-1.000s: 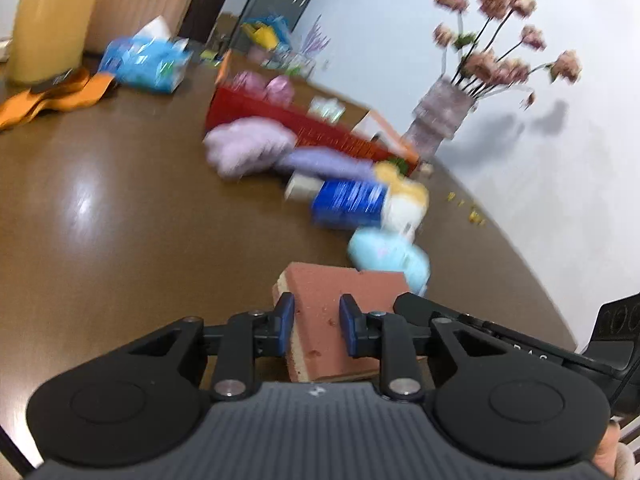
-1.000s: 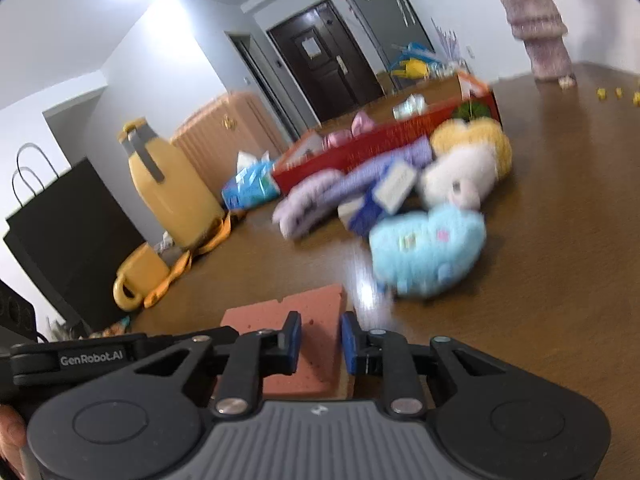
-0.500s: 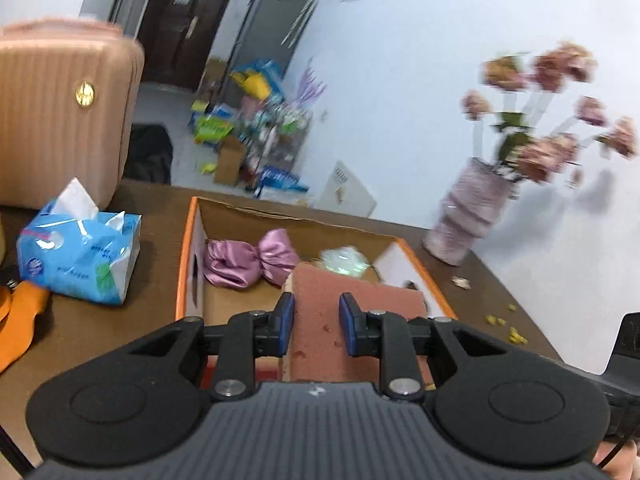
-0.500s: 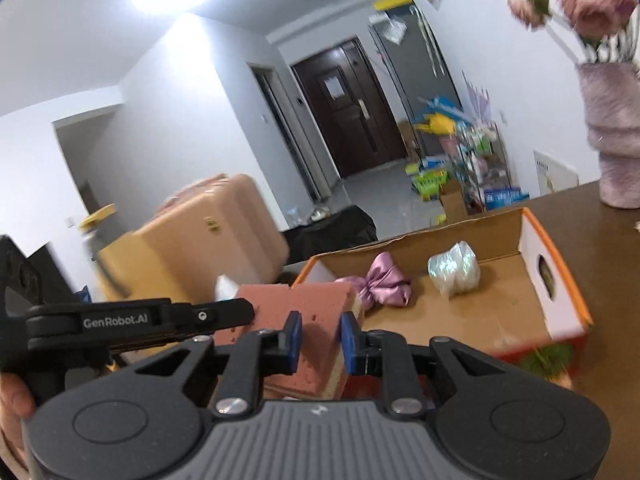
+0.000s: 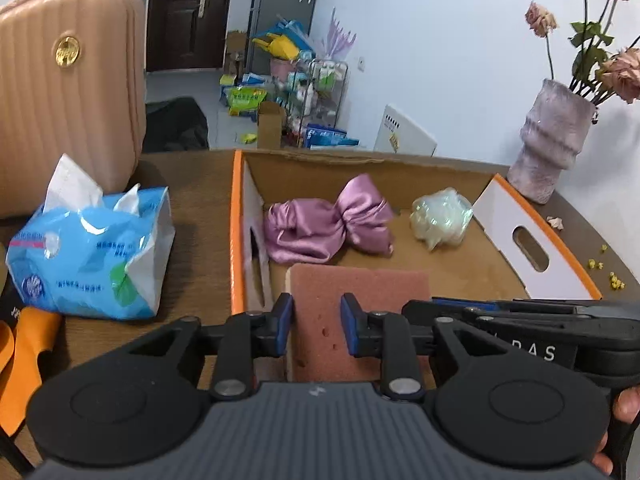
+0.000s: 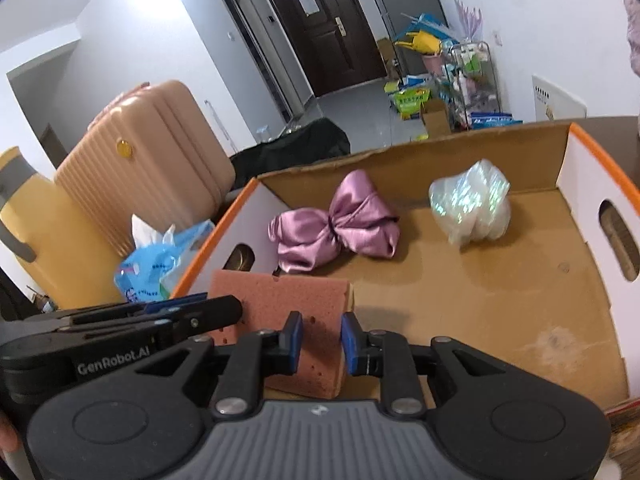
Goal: Organize soft objects
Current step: 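Open both tools to release the sponge inside the box, then withdraw both tools from the box back over the table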
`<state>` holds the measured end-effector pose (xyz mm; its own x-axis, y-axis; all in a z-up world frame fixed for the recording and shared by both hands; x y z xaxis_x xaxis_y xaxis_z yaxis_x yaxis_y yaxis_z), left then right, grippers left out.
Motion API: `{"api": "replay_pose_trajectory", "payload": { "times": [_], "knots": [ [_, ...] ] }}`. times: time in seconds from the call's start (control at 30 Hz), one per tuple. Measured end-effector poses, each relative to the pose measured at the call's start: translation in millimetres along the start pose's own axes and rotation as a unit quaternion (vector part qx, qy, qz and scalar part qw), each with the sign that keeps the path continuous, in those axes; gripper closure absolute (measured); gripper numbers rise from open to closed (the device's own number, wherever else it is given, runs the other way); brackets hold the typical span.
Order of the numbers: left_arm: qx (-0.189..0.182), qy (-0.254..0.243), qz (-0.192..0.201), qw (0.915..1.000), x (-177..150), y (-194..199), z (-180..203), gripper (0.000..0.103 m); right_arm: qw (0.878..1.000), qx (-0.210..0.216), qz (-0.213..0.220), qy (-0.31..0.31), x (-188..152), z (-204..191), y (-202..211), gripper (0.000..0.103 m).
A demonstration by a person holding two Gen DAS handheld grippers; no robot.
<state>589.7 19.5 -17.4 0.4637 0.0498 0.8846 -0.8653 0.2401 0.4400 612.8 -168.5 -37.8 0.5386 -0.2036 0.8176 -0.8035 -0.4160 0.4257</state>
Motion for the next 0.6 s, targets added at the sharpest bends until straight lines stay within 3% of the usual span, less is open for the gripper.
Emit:
{"api": "replay_pose_trajectory", "payload": {
  "times": [0.13, 0.27, 0.5, 0.6],
  "knots": [
    [-0.001, -0.015, 0.007, 0.9999, 4.1, 9.2, 4.1, 0.059, 1.0, 0.0, 0.004, 0.022, 4.3, -7.2, 5.3, 0.08],
    [0.008, -0.029, 0.023, 0.9993, 15.8, 30.9, 10.0, 0.059, 0.999, -0.004, 0.023, 0.031, 18.5, -11.3, 29.8, 0.08],
    [0.035, -0.047, 0.072, 0.9957, 42.8, 104.6, 21.4, 0.056, 0.995, -0.017, 0.087, 0.051, 50.5, -18.1, 120.3, 0.076],
    [0.056, -0.054, 0.129, 0.9886, 55.2, 152.2, 28.1, 0.041, 0.989, -0.024, 0.134, 0.064, 61.8, -24.1, 174.5, 0.063]
  ]
}}
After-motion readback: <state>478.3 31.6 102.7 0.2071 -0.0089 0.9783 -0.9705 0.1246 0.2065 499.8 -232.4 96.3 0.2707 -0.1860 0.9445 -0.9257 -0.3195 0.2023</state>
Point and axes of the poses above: each gripper's, at about its wrist camera, not at the fingertips, and y roughly against the way its jaws point, z to its right, x to its top, the point moved 1 cm from there along -y, roughly the way its jaws point, and after that the axes turned 15 degrees about z, right-handed, at the moved point
